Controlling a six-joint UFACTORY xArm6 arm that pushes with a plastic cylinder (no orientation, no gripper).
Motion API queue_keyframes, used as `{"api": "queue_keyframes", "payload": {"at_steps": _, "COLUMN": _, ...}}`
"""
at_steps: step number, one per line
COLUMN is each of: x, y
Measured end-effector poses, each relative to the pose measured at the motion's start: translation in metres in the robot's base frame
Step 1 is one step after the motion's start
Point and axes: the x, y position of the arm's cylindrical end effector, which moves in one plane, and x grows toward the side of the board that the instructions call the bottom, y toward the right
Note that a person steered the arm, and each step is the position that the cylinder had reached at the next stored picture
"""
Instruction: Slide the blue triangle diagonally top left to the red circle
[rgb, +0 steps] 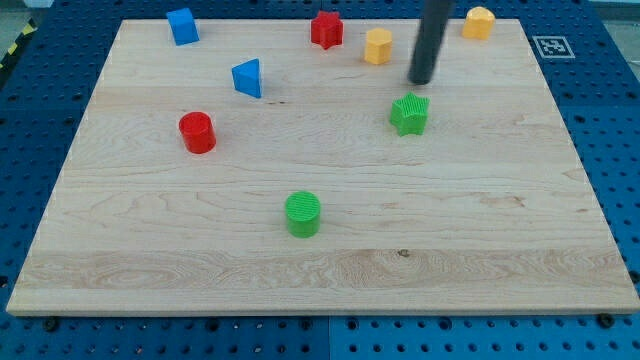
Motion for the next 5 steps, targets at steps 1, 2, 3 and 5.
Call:
{"api": "queue_keyframes", "payload": {"at_steps": 1, "x": 0.001, "y": -0.081}}
{"api": "queue_keyframes", "payload": {"at_steps": 2, "x": 0.001, "y": -0.153}}
{"api": "queue_keyframes", "payload": {"at_steps": 3, "x": -0.002, "y": -0.155}}
{"api": "queue_keyframes", "payload": {"at_steps": 5, "x": -0.01, "y": -0.199}}
